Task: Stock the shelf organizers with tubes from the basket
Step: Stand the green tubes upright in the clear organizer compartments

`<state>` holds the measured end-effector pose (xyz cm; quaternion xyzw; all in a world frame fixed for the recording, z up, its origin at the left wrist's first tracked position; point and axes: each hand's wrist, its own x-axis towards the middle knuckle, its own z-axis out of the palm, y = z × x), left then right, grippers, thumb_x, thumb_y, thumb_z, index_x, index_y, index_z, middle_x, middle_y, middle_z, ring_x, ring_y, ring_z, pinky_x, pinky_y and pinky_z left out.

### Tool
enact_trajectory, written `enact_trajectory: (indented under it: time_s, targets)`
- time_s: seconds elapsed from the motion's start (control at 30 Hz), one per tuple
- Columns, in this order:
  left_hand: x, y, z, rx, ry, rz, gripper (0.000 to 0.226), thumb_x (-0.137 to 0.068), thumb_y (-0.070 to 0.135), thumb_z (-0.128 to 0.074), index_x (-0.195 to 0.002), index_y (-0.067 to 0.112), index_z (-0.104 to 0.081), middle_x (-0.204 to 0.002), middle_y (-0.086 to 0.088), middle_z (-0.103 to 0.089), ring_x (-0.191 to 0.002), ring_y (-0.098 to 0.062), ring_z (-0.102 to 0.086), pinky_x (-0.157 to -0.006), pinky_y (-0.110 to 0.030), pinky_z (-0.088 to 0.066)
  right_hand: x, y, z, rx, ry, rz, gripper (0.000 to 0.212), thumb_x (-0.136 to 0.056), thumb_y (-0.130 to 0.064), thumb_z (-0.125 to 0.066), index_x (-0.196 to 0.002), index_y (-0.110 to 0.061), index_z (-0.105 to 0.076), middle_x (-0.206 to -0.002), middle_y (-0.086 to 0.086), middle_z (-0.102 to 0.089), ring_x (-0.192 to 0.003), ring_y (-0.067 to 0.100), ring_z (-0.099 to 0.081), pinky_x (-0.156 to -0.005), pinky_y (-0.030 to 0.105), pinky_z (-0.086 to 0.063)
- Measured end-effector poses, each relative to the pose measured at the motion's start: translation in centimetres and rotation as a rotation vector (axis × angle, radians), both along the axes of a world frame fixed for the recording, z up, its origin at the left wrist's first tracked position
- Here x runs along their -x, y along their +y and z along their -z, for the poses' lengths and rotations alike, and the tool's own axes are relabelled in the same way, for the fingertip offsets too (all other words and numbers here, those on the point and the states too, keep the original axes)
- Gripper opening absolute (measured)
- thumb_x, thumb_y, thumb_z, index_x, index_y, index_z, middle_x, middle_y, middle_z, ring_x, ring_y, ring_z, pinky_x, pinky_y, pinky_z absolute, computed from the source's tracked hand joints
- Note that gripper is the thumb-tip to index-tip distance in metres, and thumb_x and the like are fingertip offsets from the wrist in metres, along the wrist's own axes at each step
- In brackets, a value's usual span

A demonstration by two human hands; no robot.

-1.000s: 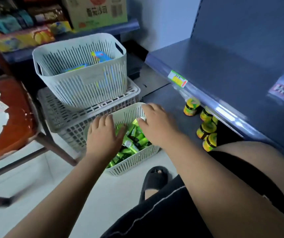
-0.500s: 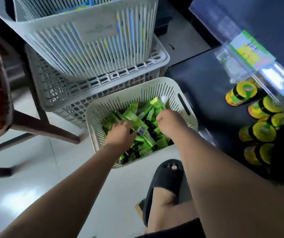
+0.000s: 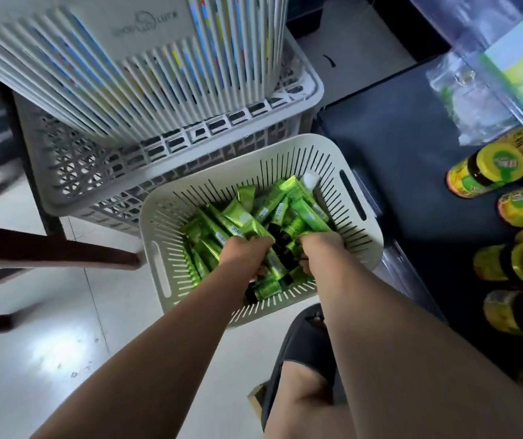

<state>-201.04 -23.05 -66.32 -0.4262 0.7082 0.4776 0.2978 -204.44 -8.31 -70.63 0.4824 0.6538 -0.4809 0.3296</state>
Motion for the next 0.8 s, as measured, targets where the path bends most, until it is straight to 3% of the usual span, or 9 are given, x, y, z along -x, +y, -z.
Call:
enact_trajectory:
  time_s: [0.07,0.1,0.17,0.27,0.33,0.47,0.53,0.7,0.8]
  targets:
    - [0.0,-0.8,-0.5,-0.065,0.093,-0.073,0.028,-0.085,0.036,-0.067,-0.087,0.008,-0.067,-0.068,-0.006,-0.070,-0.063,-0.022,-0.068,-0.059,-0.030,-0.054,0.5,0.0,0.5,0.009,-0.093,0.002,0.023,-0.091,-0.019,-0.063,-0.104,0.000,-0.063,-0.064,0.012,-0.061,-0.052,0.023,-0.061,-0.062,0.035,-0.061]
    - [-0.1,-1.3,-0.9,-0.112,0.141,-0.133,0.025,-0.089,0.034,-0.064,-0.086,0.009,-0.064,-0.069,-0.007,-0.067,-0.065,-0.023,-0.065,-0.062,-0.032,-0.053,0.6,0.4,0.9,0.043,-0.162,-0.048,0.027,-0.095,-0.021,-0.062,-0.100,0.006,-0.059,-0.046,0.011,-0.049,-0.035,0.019,-0.049,-0.048,0.026,-0.051]
    - [-0.3,-2.1,-1.7,-0.254,0.191,-0.278,0.023,-0.097,0.030,-0.056,-0.090,0.009,-0.063,-0.072,-0.009,-0.067,-0.068,-0.024,-0.064,-0.068,-0.036,-0.052,0.5,1.1,1.3,0.120,-0.222,-0.101,0.032,-0.095,-0.027,-0.067,-0.086,0.002,-0.057,-0.033,0.009,-0.037,-0.025,0.017,-0.038,-0.042,0.024,-0.038]
    - [-0.5,-3.1,-2.6,-0.409,0.262,-0.374,0.025,-0.101,0.023,-0.054,-0.105,0.002,-0.065,-0.096,-0.025,-0.074,-0.085,-0.033,-0.067,-0.075,-0.044,-0.050,0.7,0.3,0.2,0.147,-0.236,-0.056,0.024,-0.089,-0.024,-0.073,-0.087,-0.002,-0.063,-0.063,0.013,-0.060,-0.061,0.025,-0.063,-0.077,0.035,-0.059]
    - [-0.6,-3.5,-3.1,-0.408,0.315,-0.350,0.020,-0.100,0.016,-0.059,-0.110,0.000,-0.064,-0.100,-0.025,-0.074,-0.086,-0.034,-0.066,-0.070,-0.043,-0.052,0.6,-0.1,-0.6,0.219,-0.169,-0.007,0.016,-0.092,-0.016,-0.069,-0.094,-0.002,-0.062,-0.084,0.015,-0.064,-0.082,0.028,-0.066,-0.090,0.037,-0.059]
    - [-0.6,-3.7,-4.9,-0.355,0.382,-0.271,0.018,-0.095,0.003,-0.063,-0.113,-0.001,-0.060,-0.099,-0.021,-0.076,-0.084,-0.034,-0.071,-0.068,-0.041,-0.058,-0.1,-0.1,-3.6,0.393,-0.079,0.078,0.016,-0.093,-0.011,-0.071,-0.104,-0.001,-0.065,-0.101,0.015,-0.070,-0.094,0.028,-0.070,-0.084,0.035,-0.060]
    - [-0.5,-3.6,-6.0,-0.360,0.421,-0.240,0.020,-0.095,0.003,-0.064,-0.114,-0.001,-0.060,-0.101,-0.020,-0.077,-0.087,-0.033,-0.073,-0.069,-0.039,-0.058,-1.1,0.3,-6.0,0.499,-0.023,0.138,0.016,-0.090,-0.005,-0.073,-0.104,-0.002,-0.069,-0.104,0.014,-0.074,-0.088,0.026,-0.070,-0.074,0.032,-0.059]
    - [-0.3,-2.7,-9.8,-0.361,0.549,-0.230,0.026,-0.093,0.006,-0.068,-0.117,-0.002,-0.061,-0.107,-0.022,-0.075,-0.090,-0.034,-0.074,-0.061,-0.034,-0.054,-1.2,1.1,-12.2,0.660,0.262,0.031,0.035,-0.087,0.001,-0.074,-0.119,-0.005,-0.062,-0.113,0.014,-0.074,-0.102,0.024,-0.071,-0.094,0.036,-0.058]
    - [-0.1,-1.9,-13.6,-0.387,0.645,-0.265,0.026,-0.093,0.006,-0.069,-0.117,-0.001,-0.061,-0.098,-0.020,-0.071,-0.075,-0.029,-0.072,-0.059,-0.037,-0.058,0.2,1.8,-16.6,0.677,0.470,-0.041,0.026,-0.087,0.001,-0.073,-0.111,-0.007,-0.069,-0.104,0.012,-0.076,-0.088,0.022,-0.075,-0.079,0.032,-0.062]
